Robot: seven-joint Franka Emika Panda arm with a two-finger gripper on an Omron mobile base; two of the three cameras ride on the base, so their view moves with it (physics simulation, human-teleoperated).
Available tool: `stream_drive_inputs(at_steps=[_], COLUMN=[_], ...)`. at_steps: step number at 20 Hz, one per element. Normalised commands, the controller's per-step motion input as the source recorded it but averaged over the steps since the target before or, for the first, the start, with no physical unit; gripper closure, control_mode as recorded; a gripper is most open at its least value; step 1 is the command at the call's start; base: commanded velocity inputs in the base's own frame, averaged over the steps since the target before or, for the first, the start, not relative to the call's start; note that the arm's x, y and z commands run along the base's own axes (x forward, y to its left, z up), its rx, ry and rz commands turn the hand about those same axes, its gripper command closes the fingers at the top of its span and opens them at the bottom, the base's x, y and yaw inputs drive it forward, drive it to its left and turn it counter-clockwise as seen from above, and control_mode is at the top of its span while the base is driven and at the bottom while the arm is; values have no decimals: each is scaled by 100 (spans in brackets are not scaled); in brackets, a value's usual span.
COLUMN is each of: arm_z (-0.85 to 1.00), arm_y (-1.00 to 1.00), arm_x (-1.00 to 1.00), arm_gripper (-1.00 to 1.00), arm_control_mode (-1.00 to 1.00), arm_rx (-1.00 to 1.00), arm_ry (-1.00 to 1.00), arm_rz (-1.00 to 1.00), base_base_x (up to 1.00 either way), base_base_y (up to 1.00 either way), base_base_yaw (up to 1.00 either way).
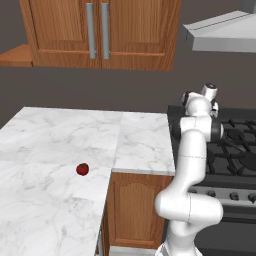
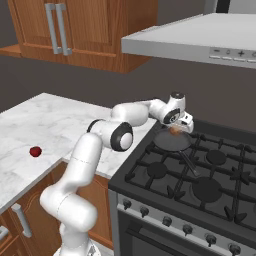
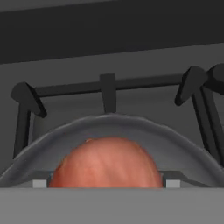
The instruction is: Place the pan on the rear left burner on the stove. Then place the tomato and the onion in the pan and turn on the rear left burner.
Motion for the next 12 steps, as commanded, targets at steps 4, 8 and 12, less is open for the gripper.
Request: stream_drive_inputs(at_steps=[4, 8, 12], arm_z=[0, 1, 1], arm_y=[-7, 9, 38], arm_x=[-83, -64, -47], arm_gripper=[-100, -100, -100], arm_control_mode=[-100, -100, -100], arm_rx=[0, 0, 0], arm_ry=[-16, -31, -42], arm_rz=[0, 0, 0], base_base_x=[0, 0, 0], base_base_y=[0, 0, 0], base_base_yaw=[0, 0, 0])
